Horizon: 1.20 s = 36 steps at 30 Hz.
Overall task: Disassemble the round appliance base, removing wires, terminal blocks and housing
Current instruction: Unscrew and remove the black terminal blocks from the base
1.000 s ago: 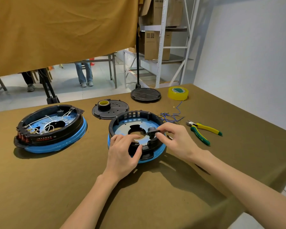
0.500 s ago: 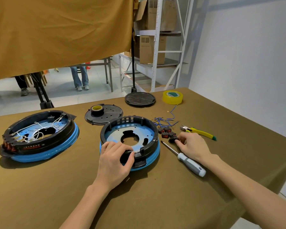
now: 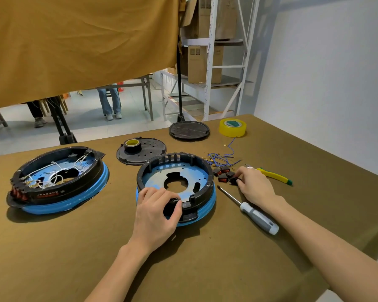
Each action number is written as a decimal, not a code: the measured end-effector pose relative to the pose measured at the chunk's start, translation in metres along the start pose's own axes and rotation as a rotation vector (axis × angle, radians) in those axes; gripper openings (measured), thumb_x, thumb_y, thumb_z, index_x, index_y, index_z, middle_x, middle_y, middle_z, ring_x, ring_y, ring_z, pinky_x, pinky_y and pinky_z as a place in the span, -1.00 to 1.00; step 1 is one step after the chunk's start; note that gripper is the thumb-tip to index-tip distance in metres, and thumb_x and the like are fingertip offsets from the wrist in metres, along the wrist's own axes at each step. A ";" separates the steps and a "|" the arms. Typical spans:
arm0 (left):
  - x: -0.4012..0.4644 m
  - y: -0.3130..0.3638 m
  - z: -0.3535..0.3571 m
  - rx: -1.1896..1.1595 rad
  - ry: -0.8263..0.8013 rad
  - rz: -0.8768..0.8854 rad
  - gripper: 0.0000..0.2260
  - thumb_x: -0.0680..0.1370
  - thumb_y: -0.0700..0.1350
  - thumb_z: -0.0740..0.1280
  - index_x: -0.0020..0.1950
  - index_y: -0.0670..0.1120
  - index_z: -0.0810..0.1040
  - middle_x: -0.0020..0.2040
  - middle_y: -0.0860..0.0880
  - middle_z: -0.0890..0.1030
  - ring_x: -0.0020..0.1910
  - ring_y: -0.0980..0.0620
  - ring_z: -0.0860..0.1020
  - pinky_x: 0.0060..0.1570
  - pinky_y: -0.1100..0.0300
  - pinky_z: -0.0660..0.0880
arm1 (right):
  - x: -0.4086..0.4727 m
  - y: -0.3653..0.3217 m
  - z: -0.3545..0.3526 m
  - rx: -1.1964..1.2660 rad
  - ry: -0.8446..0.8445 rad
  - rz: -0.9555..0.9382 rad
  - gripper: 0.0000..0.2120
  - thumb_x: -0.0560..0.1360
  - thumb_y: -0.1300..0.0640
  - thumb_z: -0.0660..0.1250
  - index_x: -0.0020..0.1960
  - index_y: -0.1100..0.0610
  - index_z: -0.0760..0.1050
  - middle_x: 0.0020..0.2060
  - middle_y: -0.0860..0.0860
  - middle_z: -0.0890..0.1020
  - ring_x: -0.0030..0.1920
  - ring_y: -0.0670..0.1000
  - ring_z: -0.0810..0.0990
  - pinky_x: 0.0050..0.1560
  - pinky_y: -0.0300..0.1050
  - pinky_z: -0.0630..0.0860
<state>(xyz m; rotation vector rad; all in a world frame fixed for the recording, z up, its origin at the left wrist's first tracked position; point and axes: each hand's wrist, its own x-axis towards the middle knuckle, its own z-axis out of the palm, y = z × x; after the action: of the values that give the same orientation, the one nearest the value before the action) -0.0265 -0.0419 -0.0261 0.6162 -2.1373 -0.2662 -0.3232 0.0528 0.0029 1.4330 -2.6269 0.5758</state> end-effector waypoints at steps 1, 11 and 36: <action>0.000 0.000 0.000 0.002 -0.003 -0.002 -0.84 0.57 0.07 0.32 -0.03 0.04 0.65 -0.10 0.14 0.65 -0.03 0.14 0.54 0.23 0.09 0.36 | 0.001 -0.002 -0.001 0.003 -0.002 0.018 -0.79 0.60 0.12 0.32 0.22 0.07 0.55 0.05 0.09 0.63 0.03 0.15 0.61 -0.09 0.03 0.57; 0.003 0.004 -0.006 0.025 -0.033 0.013 -0.80 0.58 0.10 0.31 -0.03 0.04 0.66 -0.12 0.15 0.66 -0.07 0.15 0.53 0.14 0.14 0.35 | -0.047 -0.061 -0.013 0.308 0.024 -0.404 -0.67 0.59 -0.11 0.30 0.33 -0.12 0.49 0.30 -0.13 0.48 0.31 -0.12 0.43 0.32 -0.14 0.39; -0.015 0.013 -0.048 -0.024 -0.227 0.221 -0.65 0.60 0.19 0.32 0.32 0.10 0.62 0.18 0.25 0.65 0.22 0.35 0.49 0.35 0.37 0.31 | -0.046 -0.048 -0.016 0.441 -0.229 -0.269 -0.35 0.43 -0.17 0.34 0.51 -0.16 0.33 0.41 -0.19 0.48 0.34 -0.22 0.42 0.41 -0.14 0.39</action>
<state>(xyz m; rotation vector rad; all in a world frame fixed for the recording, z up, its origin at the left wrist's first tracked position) 0.0154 -0.0211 -0.0028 0.3446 -2.3941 -0.2486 -0.2596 0.0720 0.0196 2.0474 -2.4999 1.0605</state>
